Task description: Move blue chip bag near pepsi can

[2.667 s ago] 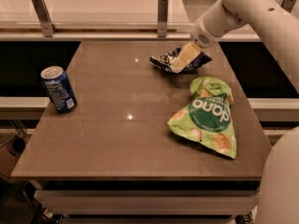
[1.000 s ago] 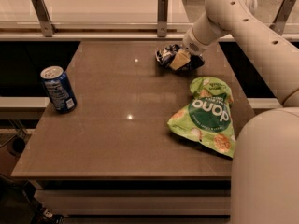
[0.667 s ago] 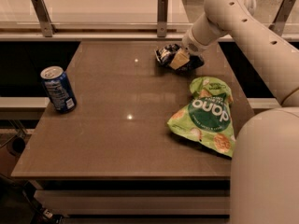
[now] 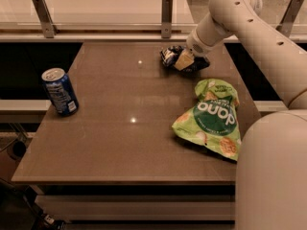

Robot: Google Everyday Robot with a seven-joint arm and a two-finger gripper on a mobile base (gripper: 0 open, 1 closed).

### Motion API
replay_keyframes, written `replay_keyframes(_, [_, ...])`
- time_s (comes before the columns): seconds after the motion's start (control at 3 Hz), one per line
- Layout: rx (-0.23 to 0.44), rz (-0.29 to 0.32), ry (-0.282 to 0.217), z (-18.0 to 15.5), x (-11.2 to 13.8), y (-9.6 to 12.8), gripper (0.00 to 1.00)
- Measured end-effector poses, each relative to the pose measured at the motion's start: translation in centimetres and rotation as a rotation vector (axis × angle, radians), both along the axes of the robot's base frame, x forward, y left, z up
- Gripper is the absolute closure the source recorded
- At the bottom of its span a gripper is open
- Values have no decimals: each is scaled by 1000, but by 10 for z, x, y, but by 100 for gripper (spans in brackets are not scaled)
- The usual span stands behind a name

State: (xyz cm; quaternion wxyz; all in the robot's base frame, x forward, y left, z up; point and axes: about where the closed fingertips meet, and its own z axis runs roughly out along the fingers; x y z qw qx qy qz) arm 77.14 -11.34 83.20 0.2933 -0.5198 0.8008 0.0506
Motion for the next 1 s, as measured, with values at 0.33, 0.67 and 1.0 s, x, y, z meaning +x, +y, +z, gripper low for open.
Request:
replay_keyframes(0.33, [0,0,0,0,0,0,100])
replay_keyframes(0.67, [0,0,0,0,0,0,100])
replay_keyframes(1.0, [0,0,0,1,0,0,100])
